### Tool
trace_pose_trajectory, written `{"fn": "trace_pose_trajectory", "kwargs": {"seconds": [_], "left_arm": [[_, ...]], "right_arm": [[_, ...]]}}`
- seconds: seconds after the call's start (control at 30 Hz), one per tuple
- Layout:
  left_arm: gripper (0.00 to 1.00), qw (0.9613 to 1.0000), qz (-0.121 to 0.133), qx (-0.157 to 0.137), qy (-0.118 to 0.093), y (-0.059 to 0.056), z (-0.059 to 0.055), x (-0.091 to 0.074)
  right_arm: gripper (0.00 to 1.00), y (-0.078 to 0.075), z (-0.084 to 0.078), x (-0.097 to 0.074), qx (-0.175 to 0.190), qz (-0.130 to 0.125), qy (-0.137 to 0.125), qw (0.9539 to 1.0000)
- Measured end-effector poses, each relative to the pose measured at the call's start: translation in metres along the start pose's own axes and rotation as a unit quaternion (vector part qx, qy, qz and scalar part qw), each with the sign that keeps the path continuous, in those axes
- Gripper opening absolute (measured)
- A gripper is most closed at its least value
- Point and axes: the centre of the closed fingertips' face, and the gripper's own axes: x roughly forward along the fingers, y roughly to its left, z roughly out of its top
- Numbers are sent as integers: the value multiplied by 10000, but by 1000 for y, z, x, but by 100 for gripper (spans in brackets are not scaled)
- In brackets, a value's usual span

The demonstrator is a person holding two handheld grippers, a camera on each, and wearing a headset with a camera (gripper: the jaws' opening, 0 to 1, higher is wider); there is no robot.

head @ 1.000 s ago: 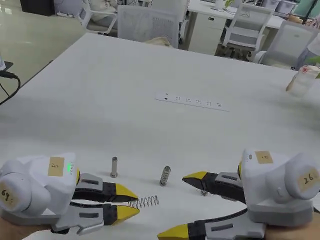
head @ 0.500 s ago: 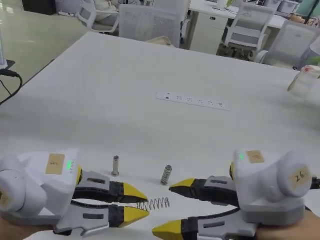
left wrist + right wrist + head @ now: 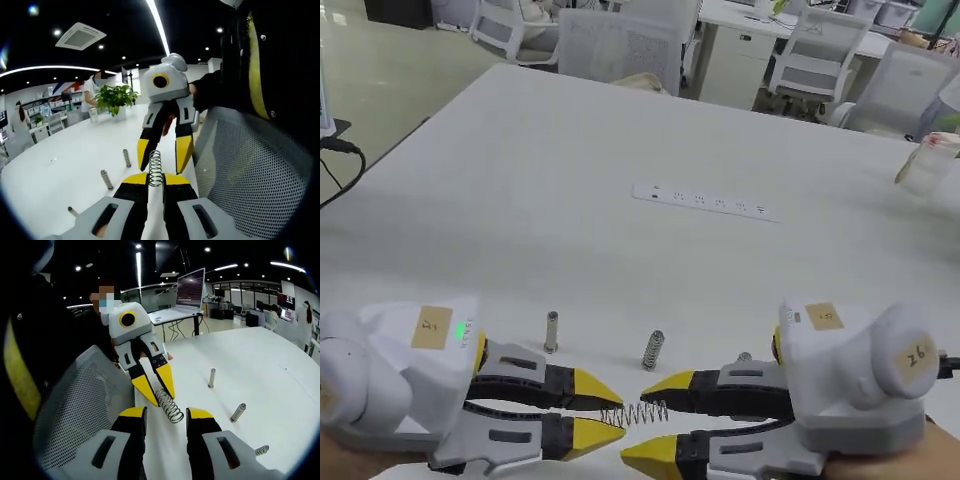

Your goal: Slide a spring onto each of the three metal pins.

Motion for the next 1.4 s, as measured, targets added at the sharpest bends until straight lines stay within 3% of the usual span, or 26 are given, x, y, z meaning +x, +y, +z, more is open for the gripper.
{"fn": "trace_pose_trajectory", "kwargs": {"seconds": [0.67, 0.93, 1.1, 1.27, 1.4], "left_arm": [[3, 10000, -71, 5, 40, -4, -1, 2], [3, 10000, -44, 22, 76, -3, -3, 1], [3, 10000, -38, 10, 74, -3, -3, 1], [2, 10000, -13, 9, 70, -1, -3, 1], [2, 10000, 25, 18, 64, 1, -3, 1]], "right_arm": [[12, 1, 6, -4, -46, 23, 12, 10000], [9, 4, 13, -4, -168, 108, 198, 9996], [8, 4, 12, -3, -445, 202, 694, 9964], [8, 4, 15, -1, -829, 268, 1347, 9870], [8, 4, 18, 2, -1098, 319, 1671, 9793]]}}
